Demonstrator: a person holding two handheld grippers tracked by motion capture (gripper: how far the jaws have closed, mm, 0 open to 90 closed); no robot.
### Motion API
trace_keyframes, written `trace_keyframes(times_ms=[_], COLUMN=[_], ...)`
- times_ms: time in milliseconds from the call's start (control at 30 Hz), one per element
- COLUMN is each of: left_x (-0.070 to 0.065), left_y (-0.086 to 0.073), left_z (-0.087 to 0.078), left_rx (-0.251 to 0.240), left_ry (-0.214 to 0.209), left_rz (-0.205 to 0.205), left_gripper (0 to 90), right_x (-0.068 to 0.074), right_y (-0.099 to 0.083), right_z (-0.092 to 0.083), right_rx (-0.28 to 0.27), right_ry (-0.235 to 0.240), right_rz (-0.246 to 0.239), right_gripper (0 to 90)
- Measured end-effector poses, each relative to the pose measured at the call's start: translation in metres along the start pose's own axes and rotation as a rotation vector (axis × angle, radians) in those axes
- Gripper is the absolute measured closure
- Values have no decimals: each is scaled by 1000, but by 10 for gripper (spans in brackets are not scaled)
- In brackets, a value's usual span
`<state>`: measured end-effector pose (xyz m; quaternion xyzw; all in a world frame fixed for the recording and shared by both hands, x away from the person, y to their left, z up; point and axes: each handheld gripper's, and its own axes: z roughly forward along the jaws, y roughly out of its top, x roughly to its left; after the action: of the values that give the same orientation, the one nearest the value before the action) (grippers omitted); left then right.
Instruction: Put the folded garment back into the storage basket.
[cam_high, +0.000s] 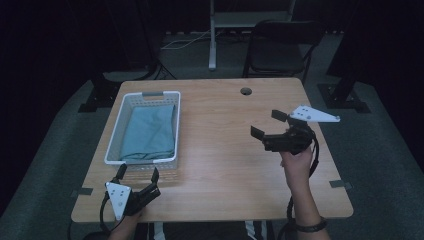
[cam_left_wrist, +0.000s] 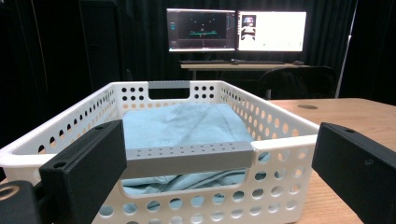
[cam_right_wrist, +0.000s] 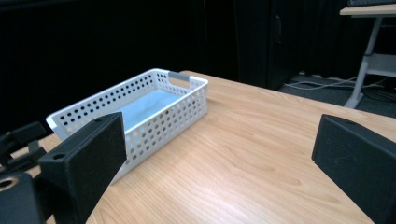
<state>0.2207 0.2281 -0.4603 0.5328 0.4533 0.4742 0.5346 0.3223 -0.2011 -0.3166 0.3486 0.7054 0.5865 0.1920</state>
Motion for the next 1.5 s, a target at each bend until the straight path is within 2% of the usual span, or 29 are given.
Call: trace_keyframes(times_ms=[100,200,433,500,633,733,1033,1200,1267,1500], left_x=[0,0,0,0,0,0,0,0,0,0], left_y=[0,0,0,0,0,0,0,0,0,0], left_z=[0,0,0,0,0,0,0,0,0,0], left_rx=[-1,-3,-3,-1,-2,-2,-2,-3,-2,-3], left_ry=[1,2,3,3,3,4,4,4,4,4], left_rz=[0,-1,-2,0,0,0,0,0,0,0], left_gripper=[45,44,44,44,44,44,45,45,44,44], right_x=[0,-2,-8,-9,-13,-13,-23,-28,-29,-35], right_y=[-6,-12,-30,-37,-49,-59,-85,-99,-102,-121], right_z=[-4,-10,-22,-25,-31,-35,-48,-49,-50,-56], right_rx=[10,12,9,11,12,13,0,31,30,42], right_ry=[-39,-59,-67,-86,-80,-123,-168,-216,-214,-270], right_rz=[-10,-8,25,28,41,33,98,94,94,100], right_gripper=[33,32,33,33,33,33,33,33,33,33])
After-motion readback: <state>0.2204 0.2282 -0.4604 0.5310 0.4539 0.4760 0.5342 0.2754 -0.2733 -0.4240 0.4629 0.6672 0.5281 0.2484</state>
